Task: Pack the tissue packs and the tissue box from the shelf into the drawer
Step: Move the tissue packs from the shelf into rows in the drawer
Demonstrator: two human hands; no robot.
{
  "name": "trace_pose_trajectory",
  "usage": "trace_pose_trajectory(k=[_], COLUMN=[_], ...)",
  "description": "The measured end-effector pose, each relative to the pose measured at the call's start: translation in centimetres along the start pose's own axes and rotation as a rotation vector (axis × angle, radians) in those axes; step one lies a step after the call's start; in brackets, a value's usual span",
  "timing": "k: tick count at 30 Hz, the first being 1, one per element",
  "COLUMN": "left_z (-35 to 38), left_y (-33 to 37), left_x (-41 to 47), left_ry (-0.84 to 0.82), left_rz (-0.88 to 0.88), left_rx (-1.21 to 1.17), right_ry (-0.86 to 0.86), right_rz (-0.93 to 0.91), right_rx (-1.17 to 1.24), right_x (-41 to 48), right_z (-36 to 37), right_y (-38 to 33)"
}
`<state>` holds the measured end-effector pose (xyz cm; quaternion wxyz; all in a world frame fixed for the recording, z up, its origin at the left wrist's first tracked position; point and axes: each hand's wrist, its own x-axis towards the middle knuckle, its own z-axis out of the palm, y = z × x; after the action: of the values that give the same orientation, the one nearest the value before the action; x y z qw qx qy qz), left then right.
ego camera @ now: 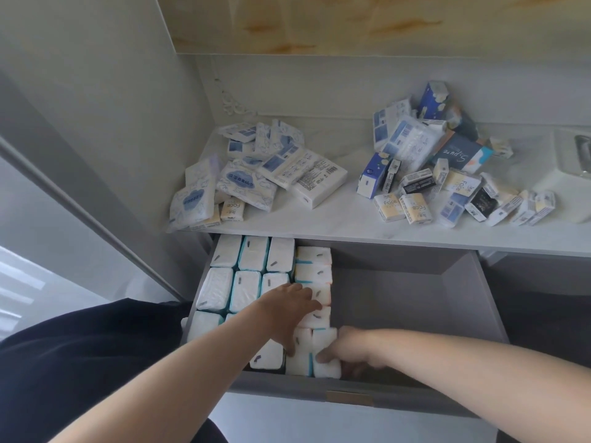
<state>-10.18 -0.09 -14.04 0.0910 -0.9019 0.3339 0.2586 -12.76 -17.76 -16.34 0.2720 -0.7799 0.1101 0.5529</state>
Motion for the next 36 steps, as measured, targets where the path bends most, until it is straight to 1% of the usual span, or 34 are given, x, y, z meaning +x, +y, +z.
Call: trace_pose_trajectory(k=[2, 4, 8, 10, 12, 15, 18, 20, 23, 25, 27, 30, 33, 36], left_z=[-0.2, -0.3, -0.4, -0.3, -0.3, -0.2, 0.0, 0.1, -0.1, -0.4, -1.0, -2.5, -4.6, -7.0], left_y=[-0.2, -0.3, -0.4, -0.4, -0.4, 0.2, 0.7, 0.9, 1.0, 1.1, 1.0, 0.5, -0.6, -3.1], left_x=[0.0, 0.0, 0.0, 0.0, -0.1, -0.1, 0.2, 0.3, 0.3, 0.2, -0.1, -0.6, -1.4, -2.9], left_ry=[-0.021, -0.028, -0.036, -0.031, -0.013, 0.068, 0.126, 0.14, 0.135, 0.117, 0.115, 0.151, 0.259, 0.449], left_rz=[0.007, 0.005, 0.012, 0.019, 0.017, -0.001, -0.014, -0.02, -0.03, -0.036, -0.051, -0.093, -0.179, -0.265], left_rx=[-0.008, -0.016, -0.018, -0.02, -0.048, -0.084, -0.044, -0.022, -0.02, -0.056, -0.096, -0.152, -0.262, -0.33], right_ry=[-0.077, -0.1, -0.004, 0.002, -0.009, -0.051, -0.037, -0.025, -0.054, -0.069, -0.013, 0.22, 0.467, 0.612], right_rz=[0.013, 0.014, -0.04, -0.058, -0.081, -0.103, 0.008, 0.036, -0.016, -0.065, -0.113, -0.208, -0.343, -0.519], right_rx=[0.02, 0.028, -0.041, -0.045, -0.079, -0.192, -0.25, -0.263, -0.258, -0.379, -0.531, -0.723, -0.675, -0.505], right_x=[0.2, 0.2, 0.5, 0.8, 0.4, 0.4, 0.0, 0.0, 0.1, -0.3, -1.1, -2.6, -4.6, -6.9], right_z=[0.4, 0.0, 0.2, 0.9, 1.1, -0.1, -1.5, -2.0, -2.1, -2.2, -2.8, -4.6, -6.4, -7.6], right_y=[-0.2, -0.3, -0.4, -0.5, -0.8, -1.3, -2.0, -2.2, -2.0, -1.9, -2.3, -4.1, -7.0, -10.8])
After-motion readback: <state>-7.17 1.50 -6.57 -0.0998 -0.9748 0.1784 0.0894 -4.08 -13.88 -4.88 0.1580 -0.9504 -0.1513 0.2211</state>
